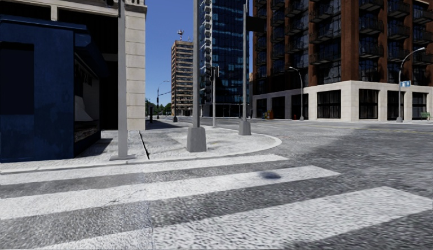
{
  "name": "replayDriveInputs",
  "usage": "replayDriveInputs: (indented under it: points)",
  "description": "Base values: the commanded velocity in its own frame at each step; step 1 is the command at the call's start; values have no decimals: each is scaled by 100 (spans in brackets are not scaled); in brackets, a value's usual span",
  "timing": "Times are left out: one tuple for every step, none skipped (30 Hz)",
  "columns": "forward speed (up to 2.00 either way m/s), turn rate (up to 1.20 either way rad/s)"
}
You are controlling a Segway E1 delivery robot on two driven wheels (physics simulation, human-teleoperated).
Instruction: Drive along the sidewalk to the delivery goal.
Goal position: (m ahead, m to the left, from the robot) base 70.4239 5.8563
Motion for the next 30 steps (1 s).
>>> replayDriveInputs:
  points:
    - [143, 0]
    - [143, 0]
    - [143, 0]
    - [143, 0]
    - [143, 0]
    - [143, 0]
    - [143, 0]
    - [143, 0]
    - [143, 0]
    - [143, 0]
    - [143, 0]
    - [143, 0]
    - [143, 0]
    - [143, 0]
    - [143, 0]
    - [143, 0]
    - [143, 0]
    - [143, 0]
    - [143, 0]
    - [143, 0]
    - [143, 0]
    - [143, 0]
    - [143, 8]
    - [143, 8]
    - [143, 17]
    - [143, 21]
    - [143, 22]
    - [143, 23]
    - [143, 23]
    - [143, 32]
